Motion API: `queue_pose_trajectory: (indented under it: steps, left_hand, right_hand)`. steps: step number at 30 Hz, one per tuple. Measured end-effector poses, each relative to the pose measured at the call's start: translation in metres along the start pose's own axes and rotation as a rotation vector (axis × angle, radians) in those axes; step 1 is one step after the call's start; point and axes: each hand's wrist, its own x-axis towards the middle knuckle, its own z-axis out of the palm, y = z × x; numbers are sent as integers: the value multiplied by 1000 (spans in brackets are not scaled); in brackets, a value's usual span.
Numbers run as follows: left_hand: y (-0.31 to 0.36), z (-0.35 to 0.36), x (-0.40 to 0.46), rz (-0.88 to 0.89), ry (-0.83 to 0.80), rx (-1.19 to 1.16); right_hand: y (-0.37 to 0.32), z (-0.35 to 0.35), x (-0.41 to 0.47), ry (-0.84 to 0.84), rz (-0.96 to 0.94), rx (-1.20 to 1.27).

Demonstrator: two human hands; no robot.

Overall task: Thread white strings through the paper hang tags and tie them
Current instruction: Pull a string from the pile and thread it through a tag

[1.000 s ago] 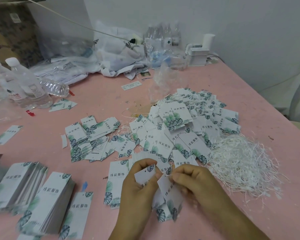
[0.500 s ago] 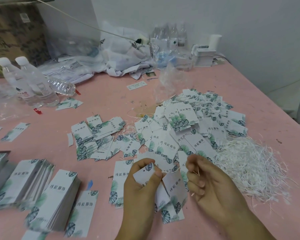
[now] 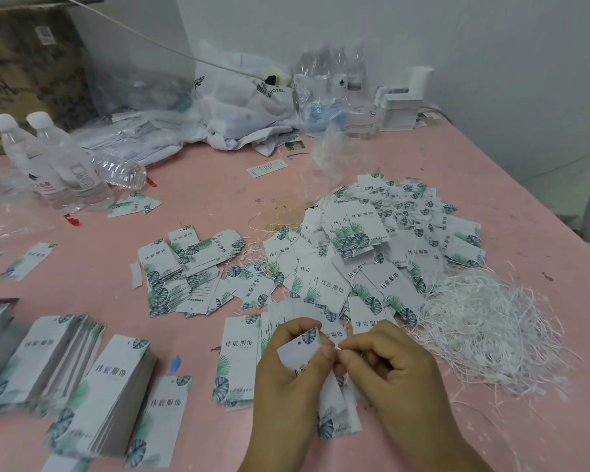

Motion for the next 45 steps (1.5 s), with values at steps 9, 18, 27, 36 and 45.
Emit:
queue_pose_trajectory:
  steps: [9,18,27,36,45]
  left_hand:
    - [-7,1,-4,-63,-114,204]
    - [-5,4,-6,-48,-238,210]
    - [-6,3,-5,-23,-236,245]
    - [-6,2,-4,-17,-262,249]
    - [-6,4,-5,-23,-256,229]
  right_hand:
    - [1,3,-1,38,15,-30]
    - [2,7,-3,92,-63,-61]
    - [4,8,-1,119,-112,-93]
    - [5,9,-1,123,-114,-103]
    - [9,9,-2,126,-133,-131]
